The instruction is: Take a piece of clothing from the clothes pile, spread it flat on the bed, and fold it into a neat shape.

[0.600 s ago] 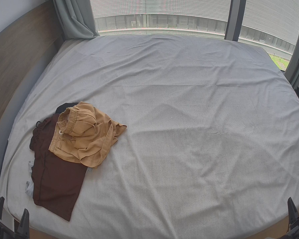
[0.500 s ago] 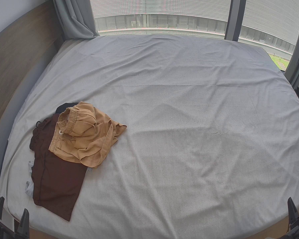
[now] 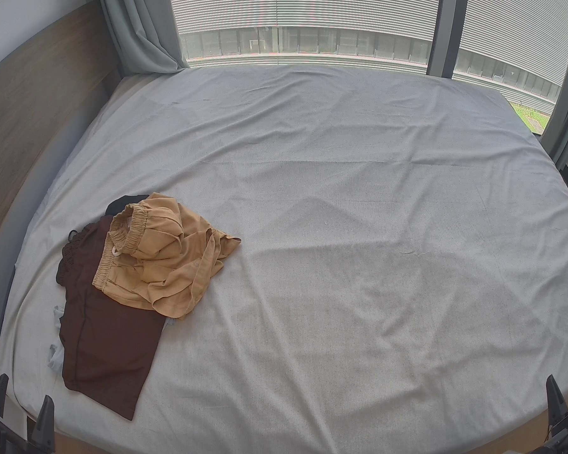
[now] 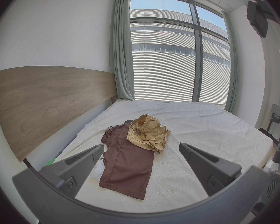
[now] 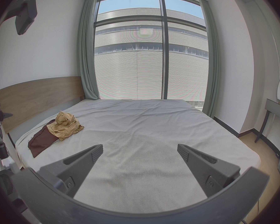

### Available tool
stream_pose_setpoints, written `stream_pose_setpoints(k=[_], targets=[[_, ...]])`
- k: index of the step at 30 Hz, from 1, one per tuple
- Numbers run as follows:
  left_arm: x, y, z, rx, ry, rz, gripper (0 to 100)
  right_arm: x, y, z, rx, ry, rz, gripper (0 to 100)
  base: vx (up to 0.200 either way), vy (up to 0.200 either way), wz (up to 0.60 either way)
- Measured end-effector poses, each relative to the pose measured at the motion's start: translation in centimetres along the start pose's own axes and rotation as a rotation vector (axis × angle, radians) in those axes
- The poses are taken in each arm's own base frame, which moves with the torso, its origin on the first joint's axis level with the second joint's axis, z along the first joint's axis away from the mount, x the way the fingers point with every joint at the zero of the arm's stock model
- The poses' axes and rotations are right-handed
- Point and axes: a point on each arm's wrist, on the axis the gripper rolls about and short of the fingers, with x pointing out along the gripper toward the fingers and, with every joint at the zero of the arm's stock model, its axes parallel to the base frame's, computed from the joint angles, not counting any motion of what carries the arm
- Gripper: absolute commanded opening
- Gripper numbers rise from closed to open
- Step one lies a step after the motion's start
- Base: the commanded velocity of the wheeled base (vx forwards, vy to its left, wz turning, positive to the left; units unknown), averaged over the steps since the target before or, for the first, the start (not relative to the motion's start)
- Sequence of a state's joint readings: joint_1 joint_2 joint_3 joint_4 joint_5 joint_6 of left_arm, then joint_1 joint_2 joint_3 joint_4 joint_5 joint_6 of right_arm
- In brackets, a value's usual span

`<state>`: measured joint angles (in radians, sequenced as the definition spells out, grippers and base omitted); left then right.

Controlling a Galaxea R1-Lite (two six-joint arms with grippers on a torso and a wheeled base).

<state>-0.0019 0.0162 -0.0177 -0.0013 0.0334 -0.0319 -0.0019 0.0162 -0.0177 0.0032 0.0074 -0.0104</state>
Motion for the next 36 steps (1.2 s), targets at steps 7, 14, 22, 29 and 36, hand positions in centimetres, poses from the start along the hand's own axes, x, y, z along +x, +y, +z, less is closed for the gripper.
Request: stream_pose_setpoints(k=[7, 14, 22, 29, 36], targets=[[0.0, 0.0, 0.0, 0.003, 0.0, -0.001, 100, 0.0, 0.0, 0.0, 0.001, 0.0, -0.001, 100, 0.0, 0.0, 0.0], [0.0, 0.0, 0.2, 0.001, -0.021, -0.002, 100, 0.0, 0.0, 0.0, 0.005, 0.0, -0.001, 100, 0.0, 0.0, 0.0], [-0.8, -0.1, 4.0, -0.003, -0.152, 0.0, 100, 0.0, 0.0, 0.0, 0.001, -0.001, -0.001, 100, 0.0, 0.0, 0.0], [-0.1, -0.2, 5.7, 0.0, -0.118, -0.033, 100, 0.0, 0.0, 0.0, 0.0, -0.001, -0.001, 100, 0.0, 0.0, 0.0], [0.6, -0.3, 6.5, -0.025, -0.075, -0.076, 100, 0.0, 0.0, 0.0, 0.001, -0.001, 0.0, 100, 0.0, 0.0, 0.0]])
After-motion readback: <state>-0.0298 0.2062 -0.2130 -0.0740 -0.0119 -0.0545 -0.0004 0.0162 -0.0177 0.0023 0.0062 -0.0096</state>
